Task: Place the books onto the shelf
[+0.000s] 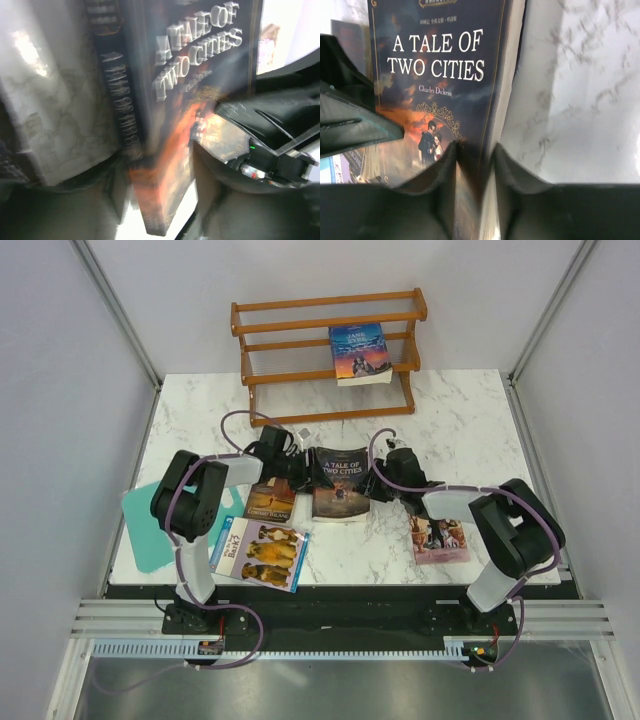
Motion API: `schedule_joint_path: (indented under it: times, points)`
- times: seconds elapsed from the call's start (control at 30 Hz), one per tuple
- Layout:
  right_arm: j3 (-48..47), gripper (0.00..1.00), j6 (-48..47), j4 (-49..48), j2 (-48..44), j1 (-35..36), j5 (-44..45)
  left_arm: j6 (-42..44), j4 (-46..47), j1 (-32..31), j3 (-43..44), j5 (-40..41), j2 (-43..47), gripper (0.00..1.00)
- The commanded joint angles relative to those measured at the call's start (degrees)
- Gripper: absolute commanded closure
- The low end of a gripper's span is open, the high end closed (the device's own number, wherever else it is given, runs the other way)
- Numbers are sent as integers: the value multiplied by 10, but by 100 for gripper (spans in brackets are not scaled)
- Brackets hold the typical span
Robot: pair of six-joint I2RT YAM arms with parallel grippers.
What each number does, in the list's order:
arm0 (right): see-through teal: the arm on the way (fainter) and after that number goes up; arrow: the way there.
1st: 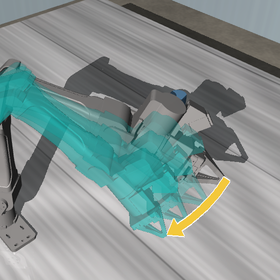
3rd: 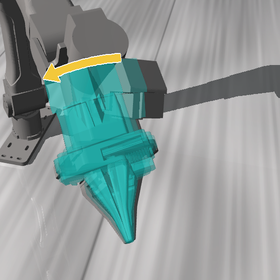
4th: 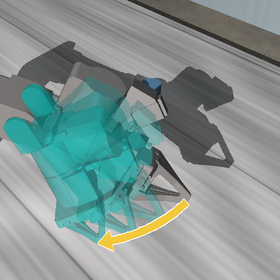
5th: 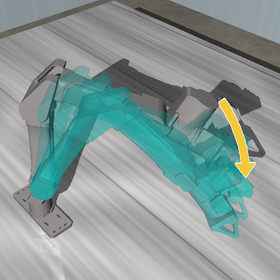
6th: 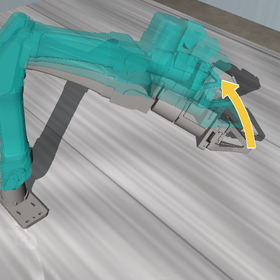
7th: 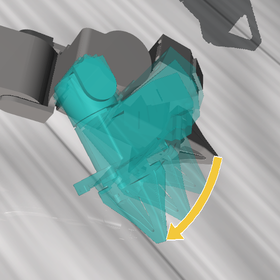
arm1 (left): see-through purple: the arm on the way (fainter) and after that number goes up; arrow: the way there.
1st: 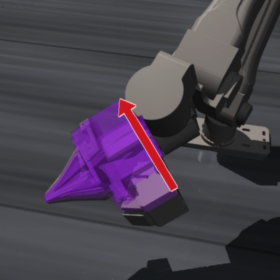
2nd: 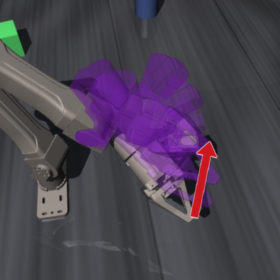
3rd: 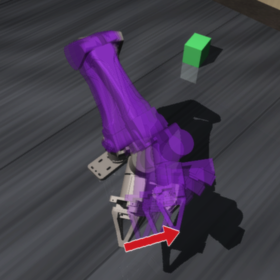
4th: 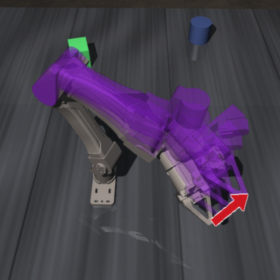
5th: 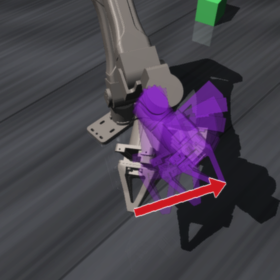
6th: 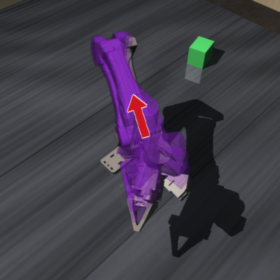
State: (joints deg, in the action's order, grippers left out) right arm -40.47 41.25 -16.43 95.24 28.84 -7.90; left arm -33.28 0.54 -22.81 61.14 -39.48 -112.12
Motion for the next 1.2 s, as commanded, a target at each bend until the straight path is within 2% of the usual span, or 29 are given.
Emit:
schedule_joint_path:
  times: [0.0,0.1,0.23,0.37,0.43,0.5,0.53,0.57,0.63,0.67,0.7,0.73,0.8,0.83,0.97,1.17]
  points:
    - [-36,76,5,-43,31,24,-51,-10,62,-29,15,-29,-9,34]
    - [-36,79,11,-52,35,26,-56,-27,87,-43,23,-37,-11,29]
    - [-33,80,13,-66,37,25,-69,-71,177,-60,20,-60,-15,30]
    - [-26,80,25,-90,40,26,-87,-131,294,-68,2,-95,-9,49]
    - [-23,80,26,-97,41,26,-95,-146,317,-70,4,-103,-4,54]
    - [-22,79,27,-99,38,26,-95,-152,322,-71,15,-106,1,75]
    - [-21,78,25,-98,36,28,-93,-154,322,-71,20,-113,2,95]
    - [-21,72,24,-92,29,26,-88,-157,312,-72,26,-115,3,98]
    - [-17,59,15,-63,1,25,-70,-161,307,-70,39,-119,12,98]
    - [-14,43,13,-52,-13,25,-44,-160,303,-70,42,-118,17,98]
    - [-8,36,10,-37,-29,25,-34,-154,289,-70,49,-116,23,98]
    - [-1,24,8,-28,-63,24,-22,-152,283,-69,53,-115,35,98]
    - [6,14,8,-1,-101,20,11,-153,273,-66,70,-117,46,98]
    - [13,4,12,6,-137,17,19,-156,273,-65,76,-119,51,98]
    - [31,2,30,18,-214,-10,23,-194,298,-59,108,-132,67,98]
    - [66,2,61,11,-288,-69,-5,-302,408,-41,139,-157,71,98]
